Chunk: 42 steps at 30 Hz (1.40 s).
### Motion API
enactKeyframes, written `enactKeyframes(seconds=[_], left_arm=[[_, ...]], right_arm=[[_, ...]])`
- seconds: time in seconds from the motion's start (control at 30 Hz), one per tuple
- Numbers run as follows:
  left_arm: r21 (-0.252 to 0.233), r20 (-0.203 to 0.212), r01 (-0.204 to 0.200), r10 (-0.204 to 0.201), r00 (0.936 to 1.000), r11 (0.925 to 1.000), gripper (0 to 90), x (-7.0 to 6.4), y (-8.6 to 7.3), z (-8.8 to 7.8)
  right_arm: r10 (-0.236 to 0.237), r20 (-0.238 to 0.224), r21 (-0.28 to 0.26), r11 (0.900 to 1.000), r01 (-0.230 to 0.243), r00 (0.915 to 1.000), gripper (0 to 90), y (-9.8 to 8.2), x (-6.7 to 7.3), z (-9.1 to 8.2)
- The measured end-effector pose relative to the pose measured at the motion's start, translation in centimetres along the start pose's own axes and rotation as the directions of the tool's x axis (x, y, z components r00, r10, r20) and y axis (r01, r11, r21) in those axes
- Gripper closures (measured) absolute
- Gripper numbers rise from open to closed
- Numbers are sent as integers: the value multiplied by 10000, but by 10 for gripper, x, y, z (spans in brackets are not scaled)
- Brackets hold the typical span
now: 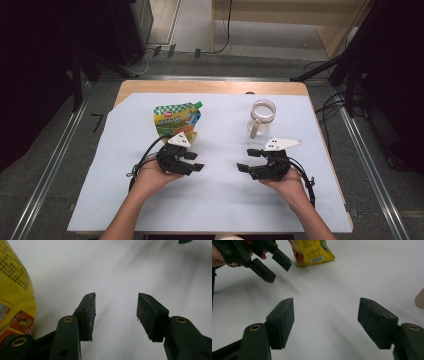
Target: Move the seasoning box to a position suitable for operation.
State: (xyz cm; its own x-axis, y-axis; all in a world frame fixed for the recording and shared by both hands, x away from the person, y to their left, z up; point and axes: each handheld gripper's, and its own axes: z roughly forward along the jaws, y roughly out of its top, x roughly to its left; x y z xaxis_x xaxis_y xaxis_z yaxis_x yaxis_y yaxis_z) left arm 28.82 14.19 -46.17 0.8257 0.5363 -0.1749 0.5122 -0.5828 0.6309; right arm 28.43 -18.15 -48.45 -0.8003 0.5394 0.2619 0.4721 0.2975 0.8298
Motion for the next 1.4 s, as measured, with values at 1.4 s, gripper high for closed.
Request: enactKeyframes(seconds=[1.4], left_arm=[[-247, 346, -159, 167, 9993, 9996, 450, -1, -3, -3]], right_arm=[[856, 313, -136, 9963, -852, 9958, 533, 2, -10, -10]])
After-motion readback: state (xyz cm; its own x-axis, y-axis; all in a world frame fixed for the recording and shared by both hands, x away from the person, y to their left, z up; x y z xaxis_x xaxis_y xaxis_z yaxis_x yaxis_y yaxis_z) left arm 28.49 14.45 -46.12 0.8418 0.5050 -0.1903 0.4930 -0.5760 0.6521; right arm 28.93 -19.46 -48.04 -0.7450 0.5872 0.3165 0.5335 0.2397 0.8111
